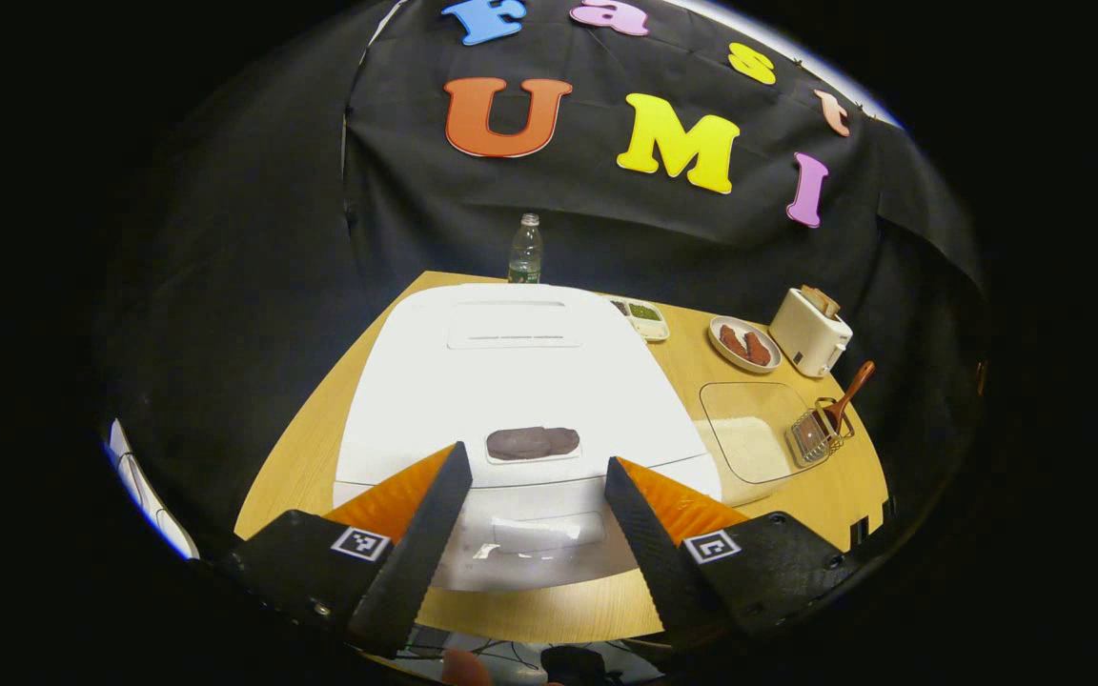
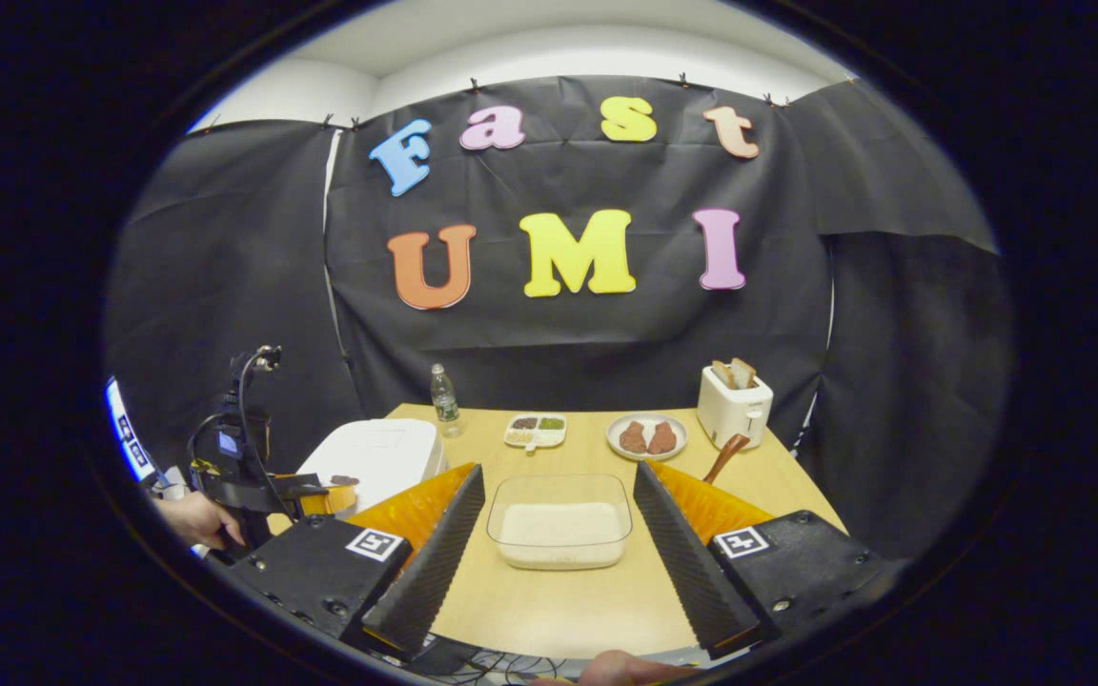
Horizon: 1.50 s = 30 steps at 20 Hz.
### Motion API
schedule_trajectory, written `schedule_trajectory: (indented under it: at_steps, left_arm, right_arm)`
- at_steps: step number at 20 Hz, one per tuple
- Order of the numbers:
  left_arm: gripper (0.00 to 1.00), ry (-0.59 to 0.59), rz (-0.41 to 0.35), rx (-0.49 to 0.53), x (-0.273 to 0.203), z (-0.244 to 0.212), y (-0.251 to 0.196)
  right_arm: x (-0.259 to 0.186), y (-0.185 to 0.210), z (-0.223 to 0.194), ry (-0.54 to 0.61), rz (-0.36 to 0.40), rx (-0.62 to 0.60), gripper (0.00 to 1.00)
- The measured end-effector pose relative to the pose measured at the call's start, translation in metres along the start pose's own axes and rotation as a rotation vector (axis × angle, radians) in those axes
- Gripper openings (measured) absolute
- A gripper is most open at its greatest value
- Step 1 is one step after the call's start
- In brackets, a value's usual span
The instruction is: Close the left gripper, press the button to open the rice cooker; take a wooden spoon from the chopstick holder with the right hand, scoop a spoonful of rice and pour it into the rice cooker, then put the wooden spoon back into the chopstick holder.
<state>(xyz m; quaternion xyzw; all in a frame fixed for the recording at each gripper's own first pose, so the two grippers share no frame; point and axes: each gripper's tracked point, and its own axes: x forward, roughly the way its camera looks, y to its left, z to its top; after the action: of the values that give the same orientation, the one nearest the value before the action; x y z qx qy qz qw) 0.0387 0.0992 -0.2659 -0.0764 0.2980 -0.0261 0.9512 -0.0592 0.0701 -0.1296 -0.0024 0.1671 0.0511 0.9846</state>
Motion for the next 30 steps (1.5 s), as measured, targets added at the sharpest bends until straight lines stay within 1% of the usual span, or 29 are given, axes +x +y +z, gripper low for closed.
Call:
schedule_trajectory:
  at_steps: [1, 2, 3, 4, 5, 6, 7, 9, 10, 11, 13, 14, 18, 21, 22, 23, 25, 26, 28, 29, 30]
  left_arm:
    - [0.94, 0.009, 0.018, -0.01, 0.001, -0.004, 0.004]
    - [0.94, -0.005, 0.04, 0.005, 0.001, -0.002, 0.011]
    - [0.98, 0.01, 0.045, 0.014, 0.0, -0.007, 0.011]
    - [0.98, 0.013, 0.063, 0.017, -0.001, -0.005, 0.013]
    - [0.96, 0.025, 0.076, 0.009, -0.003, -0.004, 0.018]
    - [0.95, 0.006, 0.077, -0.019, -0.009, 0.002, 0.018]
    - [0.94, -0.024, 0.07, -0.055, -0.011, 0.008, 0.015]
    - [0.95, -0.074, 0.079, -0.113, -0.02, 0.019, 0.019]
    - [0.95, -0.102, 0.089, -0.128, -0.027, 0.026, 0.021]
    - [0.95, -0.147, 0.087, -0.136, -0.036, 0.036, 0.019]
    - [0.95, -0.253, 0.081, -0.118, -0.06, 0.065, 0.012]
    - [0.95, -0.304, 0.08, -0.099, -0.08, 0.082, 0.005]
    - [0.95, -0.511, 0.093, -0.022, -0.15, 0.14, -0.027]
    - [0.95, -0.615, 0.083, 0.023, -0.2, 0.162, -0.068]
    - [0.95, -0.63, 0.075, 0.015, -0.214, 0.163, -0.082]
    - [0.94, -0.641, 0.058, -0.004, -0.225, 0.16, -0.099]
    - [0.94, -0.658, 0.023, -0.038, -0.24, 0.152, -0.129]
    - [0.94, -0.651, 0.016, -0.03, -0.243, 0.143, -0.139]
    - [0.95, -0.626, 0.026, -0.019, -0.253, 0.123, -0.15]
    - [0.95, -0.618, 0.028, -0.014, -0.257, 0.116, -0.159]
    - [0.95, -0.614, 0.028, -0.008, -0.262, 0.11, -0.165]
  right_arm:
    - [0.0, -0.003, -0.002, -0.005, -0.005, 0.0, 1.0]
    - [-0.001, -0.005, -0.006, -0.004, -0.008, 0.005, 1.0]
    - [0.001, -0.008, -0.012, 0.008, -0.008, 0.016, 1.0]
    - [0.002, -0.012, -0.017, 0.023, -0.012, 0.031, 0.96]
    - [0.003, -0.018, -0.019, 0.034, -0.019, 0.052, 0.96]
    - [0.003, -0.023, -0.015, 0.03, -0.024, 0.072, 0.96]
    - [0.004, -0.029, -0.01, 0.018, -0.036, 0.074, 1.0]
    - [0.004, -0.047, 0.003, -0.021, -0.074, 0.051, 1.0]
    - [0.003, -0.05, 0.008, -0.033, -0.088, 0.048, 1.0]
    - [0.003, -0.053, 0.014, -0.043, -0.099, 0.048, 0.96]
    - [0.0, -0.059, 0.028, -0.066, -0.123, 0.033, 0.96]
    - [-0.003, -0.061, 0.036, -0.086, -0.13, 0.022, 1.0]
    - [-0.024, -0.066, 0.07, -0.178, -0.141, -0.024, 1.0]
    - [-0.04, -0.07, 0.092, -0.248, -0.134, -0.053, 1.0]
    - [-0.047, -0.07, 0.094, -0.262, -0.125, -0.063, 0.96]
    - [-0.055, -0.072, 0.099, -0.284, -0.115, -0.067, 1.0]
    - [-0.062, -0.072, 0.094, -0.304, -0.101, -0.091, 1.0]
    - [-0.069, -0.071, 0.092, -0.315, -0.087, -0.098, 1.0]
    - [-0.08, -0.06, 0.088, -0.326, -0.04, -0.094, 1.0]
    - [-0.084, -0.055, 0.083, -0.32, -0.02, -0.094, 0.96]
    - [-0.087, -0.052, 0.077, -0.309, -0.003, -0.092, 1.0]
